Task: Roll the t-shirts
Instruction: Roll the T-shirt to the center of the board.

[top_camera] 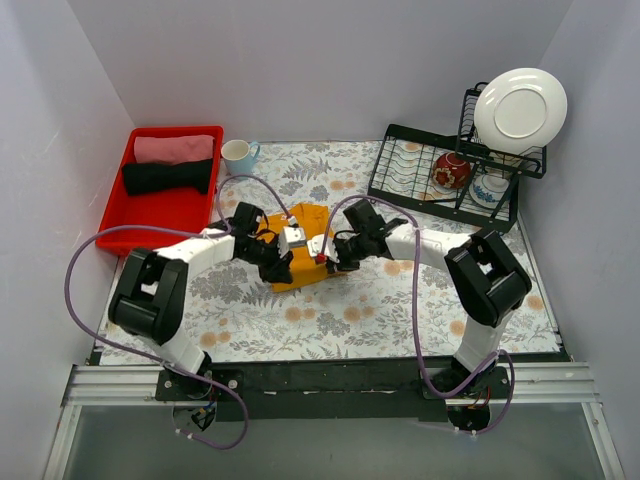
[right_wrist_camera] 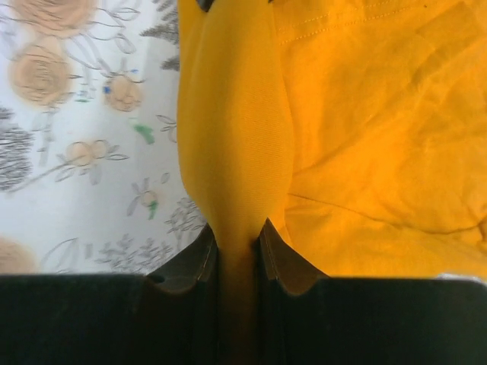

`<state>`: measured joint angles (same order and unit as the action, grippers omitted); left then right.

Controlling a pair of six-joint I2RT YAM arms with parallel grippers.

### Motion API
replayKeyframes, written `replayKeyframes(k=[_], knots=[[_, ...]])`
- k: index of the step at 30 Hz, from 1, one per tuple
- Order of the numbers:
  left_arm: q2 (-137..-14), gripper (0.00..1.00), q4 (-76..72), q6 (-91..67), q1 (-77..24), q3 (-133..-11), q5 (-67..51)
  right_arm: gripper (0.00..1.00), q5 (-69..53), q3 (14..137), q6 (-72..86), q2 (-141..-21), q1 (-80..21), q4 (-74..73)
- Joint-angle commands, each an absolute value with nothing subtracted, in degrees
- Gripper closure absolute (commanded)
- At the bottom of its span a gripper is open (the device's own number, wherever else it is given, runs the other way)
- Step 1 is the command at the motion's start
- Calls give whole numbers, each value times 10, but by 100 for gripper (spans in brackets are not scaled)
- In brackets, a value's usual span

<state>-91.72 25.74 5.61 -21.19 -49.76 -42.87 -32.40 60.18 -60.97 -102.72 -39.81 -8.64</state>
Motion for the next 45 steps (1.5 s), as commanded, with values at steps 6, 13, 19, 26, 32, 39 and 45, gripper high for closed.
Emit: replayKeyframes(k=[6,13,19,26,32,39,45], knots=[[-985,92,617,203,-184,-621,-542,97,-434,683,-613,-978,-353,-477],[-1046,94,626,227,-182,-655,-510,97,-474,798,-690,-1099,-319,-633],[-1107,96,635,249,-173,-695,-479,98,-516,927,-713,-1244,-300,-746],[-1198,93,705,248,-138,-762,-477,96,-532,990,-717,-1321,-298,-749],[-1115,65,607,199,-134,-728,-411,93,-495,1121,-620,-1437,-305,-750],[-942,59,493,117,-146,-681,-358,93,-452,1162,-579,-1505,-329,-749],[-766,39,349,106,-274,-535,-288,94,-448,1158,-562,-1517,-336,-749]])
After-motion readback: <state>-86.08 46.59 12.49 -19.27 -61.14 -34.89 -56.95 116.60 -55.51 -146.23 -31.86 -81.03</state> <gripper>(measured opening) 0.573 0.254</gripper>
